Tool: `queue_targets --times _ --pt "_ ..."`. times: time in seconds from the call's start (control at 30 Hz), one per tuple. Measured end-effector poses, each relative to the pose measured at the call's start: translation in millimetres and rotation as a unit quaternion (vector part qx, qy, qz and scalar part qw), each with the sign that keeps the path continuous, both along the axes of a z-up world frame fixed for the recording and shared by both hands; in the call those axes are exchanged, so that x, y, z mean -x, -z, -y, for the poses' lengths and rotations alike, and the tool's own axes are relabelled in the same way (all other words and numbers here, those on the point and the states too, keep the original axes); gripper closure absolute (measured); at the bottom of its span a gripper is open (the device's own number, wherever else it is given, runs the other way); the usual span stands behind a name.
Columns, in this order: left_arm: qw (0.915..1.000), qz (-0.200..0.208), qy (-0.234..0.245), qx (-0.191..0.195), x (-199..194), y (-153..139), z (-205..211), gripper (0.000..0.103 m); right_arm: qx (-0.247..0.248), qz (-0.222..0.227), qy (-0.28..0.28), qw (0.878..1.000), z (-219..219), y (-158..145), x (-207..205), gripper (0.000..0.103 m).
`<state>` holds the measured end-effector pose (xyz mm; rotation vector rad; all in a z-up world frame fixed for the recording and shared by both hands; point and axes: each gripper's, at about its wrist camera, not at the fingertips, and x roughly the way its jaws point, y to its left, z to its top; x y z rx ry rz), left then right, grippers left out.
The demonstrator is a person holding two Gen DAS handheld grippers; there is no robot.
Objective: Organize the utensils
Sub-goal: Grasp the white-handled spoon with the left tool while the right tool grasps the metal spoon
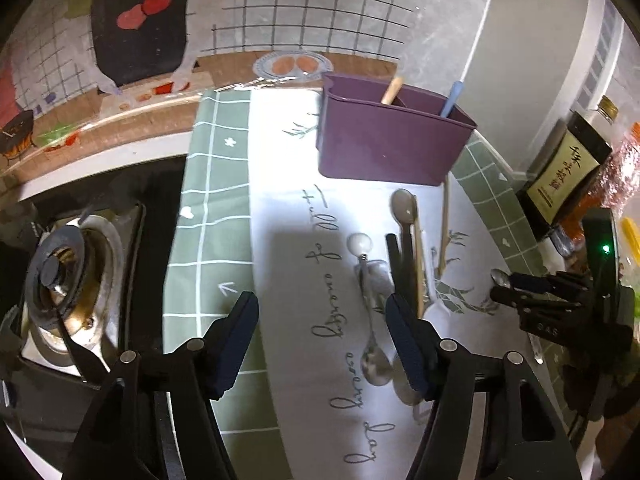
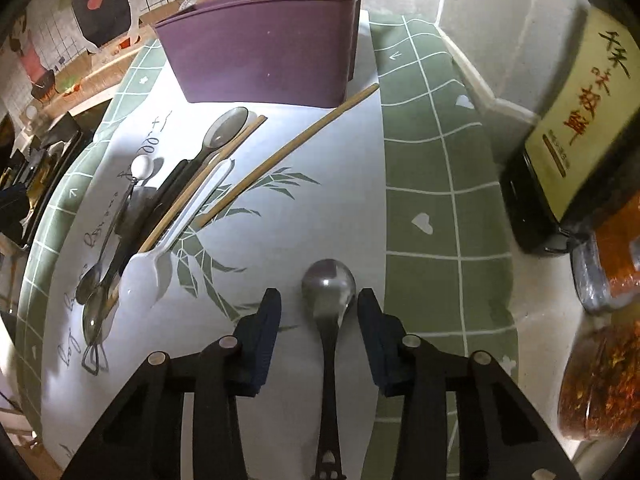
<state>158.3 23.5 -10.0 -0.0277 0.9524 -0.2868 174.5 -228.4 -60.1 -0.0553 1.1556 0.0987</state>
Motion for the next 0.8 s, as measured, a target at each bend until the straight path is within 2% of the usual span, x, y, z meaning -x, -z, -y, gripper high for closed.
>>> queue_targets --times 0.03,0.1,0.2,0.3,0.37,0.43,0.53,0.63,0.8 --pt "1.0 -0.001 0.002 0.001 -0.1 0.2 1.1 0.037 0.0 0.0 0.002 1.0 -0.2 -0.2 -0.1 0.066" --pt "1.0 -0.003 0.007 0.0 -0.6 1.4 4.7 0.037 0.016 0.001 0.004 1.0 -0.4 -0.1 1.7 0.078" --pt "0.9998 -0.007 0.019 0.002 -3.3 4.0 10.8 0.037 0.016 0.006 0.006 1.0 2.3 -5.4 7.6 0.078" --pt "0.9985 -0.019 0.048 0.02 -12.7 6.9 21.8 0.051 0.014 0.025 0.012 1.0 7.1 -19.6 15.0 0.078" --pt "0.9964 -0.034 0.067 0.039 -26.3 9.9 31.8 0.067 0.006 0.036 0.019 0.999 11.3 -29.8 18.8 0.078" --pt "0.9954 -0.047 0.072 0.042 -45.2 15.0 42.7 0.072 -0.002 0.049 0.027 0.998 14.3 -41.1 22.7 0.078" --pt "0.9954 -0.076 0.051 0.028 -72.1 28.2 51.8 0.072 -0.013 0.063 0.031 0.997 16.1 -55.2 27.4 0.078" --pt "0.9949 -0.097 0.024 -0.011 -93.8 42.7 60.5 0.072 -0.018 0.077 0.03 0.996 15.5 -66.0 31.7 0.078" --pt "0.9934 -0.112 0.01 -0.023 -104.0 56.7 69.0 0.072 -0.028 0.089 0.039 0.995 17.9 -76.4 38.6 0.078"
